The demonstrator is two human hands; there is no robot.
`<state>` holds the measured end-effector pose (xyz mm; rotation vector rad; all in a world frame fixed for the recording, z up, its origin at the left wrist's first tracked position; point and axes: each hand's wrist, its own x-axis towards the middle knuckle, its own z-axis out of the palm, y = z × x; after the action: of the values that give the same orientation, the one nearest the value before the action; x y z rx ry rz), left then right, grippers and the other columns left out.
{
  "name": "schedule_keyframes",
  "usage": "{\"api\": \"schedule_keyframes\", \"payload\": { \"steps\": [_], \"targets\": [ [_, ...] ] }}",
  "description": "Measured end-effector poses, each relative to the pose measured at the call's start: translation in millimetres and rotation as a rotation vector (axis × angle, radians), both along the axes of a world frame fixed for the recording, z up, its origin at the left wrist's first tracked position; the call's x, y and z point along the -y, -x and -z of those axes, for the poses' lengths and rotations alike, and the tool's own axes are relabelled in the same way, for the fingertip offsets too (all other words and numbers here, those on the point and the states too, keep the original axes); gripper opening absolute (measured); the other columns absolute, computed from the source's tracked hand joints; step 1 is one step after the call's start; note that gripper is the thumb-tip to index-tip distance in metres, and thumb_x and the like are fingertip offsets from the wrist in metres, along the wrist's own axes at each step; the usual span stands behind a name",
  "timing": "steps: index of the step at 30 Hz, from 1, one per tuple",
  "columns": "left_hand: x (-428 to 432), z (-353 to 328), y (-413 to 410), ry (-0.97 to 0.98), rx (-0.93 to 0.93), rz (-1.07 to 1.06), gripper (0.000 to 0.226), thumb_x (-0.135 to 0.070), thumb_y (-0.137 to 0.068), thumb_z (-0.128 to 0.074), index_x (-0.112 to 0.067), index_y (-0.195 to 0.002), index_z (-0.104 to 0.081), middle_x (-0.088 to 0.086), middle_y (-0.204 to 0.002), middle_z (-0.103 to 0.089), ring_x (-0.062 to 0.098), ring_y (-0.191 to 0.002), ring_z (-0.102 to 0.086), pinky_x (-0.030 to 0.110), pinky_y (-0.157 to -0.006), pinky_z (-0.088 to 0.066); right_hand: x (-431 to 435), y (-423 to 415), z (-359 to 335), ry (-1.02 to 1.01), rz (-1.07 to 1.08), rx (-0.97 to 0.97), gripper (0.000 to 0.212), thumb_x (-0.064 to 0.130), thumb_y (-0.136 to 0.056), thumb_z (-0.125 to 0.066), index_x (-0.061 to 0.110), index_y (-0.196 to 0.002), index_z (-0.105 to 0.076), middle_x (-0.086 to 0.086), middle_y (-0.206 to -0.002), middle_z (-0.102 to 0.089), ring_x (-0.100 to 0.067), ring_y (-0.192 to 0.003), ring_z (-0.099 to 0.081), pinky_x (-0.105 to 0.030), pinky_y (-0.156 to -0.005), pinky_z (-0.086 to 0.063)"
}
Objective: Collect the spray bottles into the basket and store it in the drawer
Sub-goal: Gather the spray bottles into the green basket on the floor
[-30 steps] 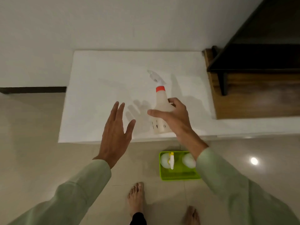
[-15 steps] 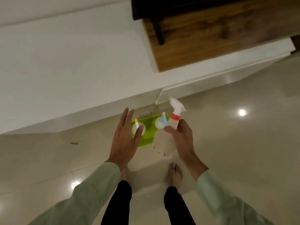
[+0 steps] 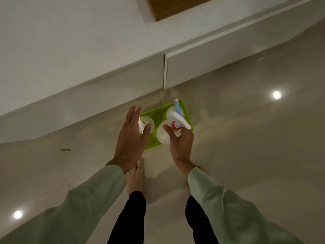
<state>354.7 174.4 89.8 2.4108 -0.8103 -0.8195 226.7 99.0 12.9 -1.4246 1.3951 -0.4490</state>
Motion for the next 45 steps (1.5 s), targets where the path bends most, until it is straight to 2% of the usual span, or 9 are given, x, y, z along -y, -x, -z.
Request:
{"api": "schedule_keyframes", "payload": {
  "steps": [5,11,15,20,22,27,35,41,45],
  "targets": [
    [0.7,30.4,-7.1,0.005,0.009,0.021,0.057,-0.036,-0.098,-0.052,-0.022,-0.150,-0.033,-0.003,-0.162,-0.025,0.013,-0.146,-0.030,0.020,-0.107,-0.021,-21.9,-13.3,41.5,0.203,-0.034,-0.035,0.037,0.032,-0.081,-0.082,0.019,-0.110,-0.064,0.014,-0.091,-0.058,-0.019,-0.092,-0.059,-0.038,-0.085,-0.052],
    [-1.2,58.1,-19.0,0.022,0.016,0.060,0.056,-0.036,-0.098,-0.052,-0.020,-0.149,-0.036,0.000,-0.161,-0.028,0.016,-0.145,-0.033,0.024,-0.109,-0.025,-29.8,-21.1,91.7,0.209,-0.118,-0.120,0.044,0.041,-0.086,-0.074,0.013,-0.119,-0.064,0.001,-0.108,-0.069,-0.022,-0.107,-0.057,-0.017,-0.094,-0.037],
    [-2.8,68.4,-24.4,0.031,0.015,0.067,0.055,-0.034,-0.098,-0.053,-0.020,-0.148,-0.036,-0.002,-0.161,-0.028,0.014,-0.144,-0.034,0.021,-0.108,-0.024,-33.4,-17.4,108.5,0.221,-0.134,-0.143,0.040,0.030,-0.088,-0.077,0.010,-0.119,-0.063,-0.003,-0.108,-0.068,-0.024,-0.105,-0.056,-0.025,-0.093,-0.042],
    [-3.2,73.9,-24.1,0.023,0.024,0.076,0.055,-0.033,-0.098,-0.054,-0.020,-0.149,-0.037,-0.002,-0.161,-0.028,0.014,-0.144,-0.034,0.019,-0.108,-0.023,-34.2,-9.2,112.8,0.256,-0.151,-0.155,0.042,0.020,-0.090,-0.073,0.009,-0.128,-0.059,-0.003,-0.111,-0.065,-0.009,-0.108,-0.047,-0.001,-0.095,-0.027],
    [-4.5,73.8,-24.4,0.029,0.025,0.078,0.055,-0.032,-0.098,-0.054,-0.019,-0.149,-0.036,-0.001,-0.161,-0.028,0.015,-0.144,-0.033,0.020,-0.109,-0.024,-34.8,-7.6,112.9,0.262,-0.178,-0.158,0.042,0.016,-0.091,-0.072,0.008,-0.129,-0.058,-0.005,-0.113,-0.065,-0.018,-0.110,-0.051,-0.006,-0.097,-0.030],
    [-9.8,70.2,-23.5,0.044,0.022,0.049,0.060,-0.030,-0.097,-0.056,-0.018,-0.151,-0.031,0.002,-0.161,-0.028,0.016,-0.146,-0.031,0.021,-0.113,-0.023,-40.9,-2.2,109.4,0.240,-0.205,-0.169,0.043,0.008,-0.089,-0.071,0.006,-0.129,-0.056,-0.013,-0.126,-0.061,-0.027,-0.117,-0.052,-0.036,-0.098,-0.046],
    [-26.6,42.6,-9.2,0.068,0.064,-0.014,0.065,-0.026,-0.097,-0.055,-0.020,-0.154,-0.023,0.001,-0.164,-0.017,0.013,-0.149,-0.021,0.022,-0.113,-0.021,-34.6,35.2,75.2,-0.006,-0.211,-0.244,0.078,0.002,-0.080,-0.073,0.009,-0.149,-0.038,-0.012,-0.148,-0.047,-0.028,-0.137,-0.043,-0.039,-0.113,-0.039],
    [-8.7,15.9,16.8,0.140,0.082,-0.016,0.051,-0.022,-0.097,-0.053,-0.016,-0.146,-0.040,0.000,-0.162,-0.024,0.019,-0.147,-0.030,0.032,-0.113,-0.033,9.7,43.5,31.2,0.181,-0.076,-0.151,0.055,0.004,-0.083,-0.066,0.016,-0.135,-0.050,-0.005,-0.131,-0.057,-0.026,-0.119,-0.056,-0.053,-0.094,-0.052],
    [22.3,16.7,29.7,0.183,0.021,0.018,0.044,-0.019,-0.096,-0.054,-0.015,-0.139,-0.049,0.001,-0.152,-0.041,0.019,-0.140,-0.040,0.033,-0.112,-0.038,47.1,24.5,21.4,0.201,-0.219,-0.174,0.040,0.029,-0.093,-0.068,0.020,-0.129,-0.054,-0.002,-0.120,-0.061,-0.021,-0.105,-0.062,-0.039,-0.080,-0.054]
  ]
}}
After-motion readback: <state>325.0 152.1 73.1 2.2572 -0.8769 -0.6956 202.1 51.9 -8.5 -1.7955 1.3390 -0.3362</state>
